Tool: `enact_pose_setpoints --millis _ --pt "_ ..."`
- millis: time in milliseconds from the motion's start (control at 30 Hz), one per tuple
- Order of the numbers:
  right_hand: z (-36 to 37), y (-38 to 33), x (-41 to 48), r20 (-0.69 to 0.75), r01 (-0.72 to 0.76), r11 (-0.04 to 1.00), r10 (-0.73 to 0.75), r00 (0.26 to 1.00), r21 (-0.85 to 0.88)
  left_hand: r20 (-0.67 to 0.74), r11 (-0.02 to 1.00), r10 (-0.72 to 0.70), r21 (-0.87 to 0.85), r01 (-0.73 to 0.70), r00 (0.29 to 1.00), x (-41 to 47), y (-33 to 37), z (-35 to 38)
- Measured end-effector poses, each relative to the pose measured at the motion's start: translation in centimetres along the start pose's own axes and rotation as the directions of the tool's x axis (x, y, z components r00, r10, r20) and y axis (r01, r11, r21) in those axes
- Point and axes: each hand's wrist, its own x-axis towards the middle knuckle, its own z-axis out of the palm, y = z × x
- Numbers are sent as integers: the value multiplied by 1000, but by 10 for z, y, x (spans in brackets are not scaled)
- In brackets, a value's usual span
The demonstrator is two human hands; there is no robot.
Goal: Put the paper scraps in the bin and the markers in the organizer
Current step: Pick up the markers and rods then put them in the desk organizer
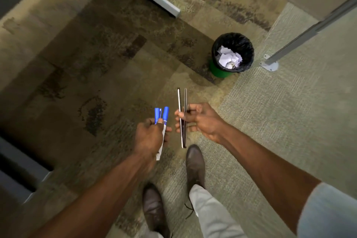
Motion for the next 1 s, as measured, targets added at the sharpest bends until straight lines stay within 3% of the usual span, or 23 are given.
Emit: enact_pose_setpoints --millis 300,600,833,900,1000 --pt "73 -71 -155 -57 -6 999 3 998 -45 50 991 122 41 -124 991 -129 69 -54" --pt "109 -115 -248 -65 53 996 -57 996 -67 233 991 89 -119 -62 969 -224 112 -80" --pt "122 -150 -289 -70 91 984 -103 992 -154 265 983 116 -168 -73 957 -269 147 -94" --pt "125 -163 -302 -68 133 974 -148 987 -183 260 979 97 -200 -45 961 -281 164 -97" --pt "121 -184 -315 -110 303 914 -341 934 -268 219 961 15 -271 46 976 -294 188 -96"
